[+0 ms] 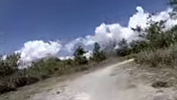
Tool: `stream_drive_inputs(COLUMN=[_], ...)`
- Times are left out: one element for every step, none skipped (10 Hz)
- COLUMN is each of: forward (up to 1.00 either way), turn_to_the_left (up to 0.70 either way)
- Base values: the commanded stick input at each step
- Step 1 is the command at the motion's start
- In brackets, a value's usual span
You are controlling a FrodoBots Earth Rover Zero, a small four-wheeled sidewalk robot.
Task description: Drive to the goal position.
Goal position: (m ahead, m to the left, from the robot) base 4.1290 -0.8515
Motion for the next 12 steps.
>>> stream_drive_inputs(forward=[0.45, 0.45, 0.45, 0.45, 0.45, 0.45, 0.45, 0.45, 0.45, 0.45, 0.45, 0.45], turn_to_the_left=[0.02, 0.02, 0.02, 0.02, 0.02, 0.02, 0.02, 0.02, 0.02, 0.02, 0.02, 0.02])
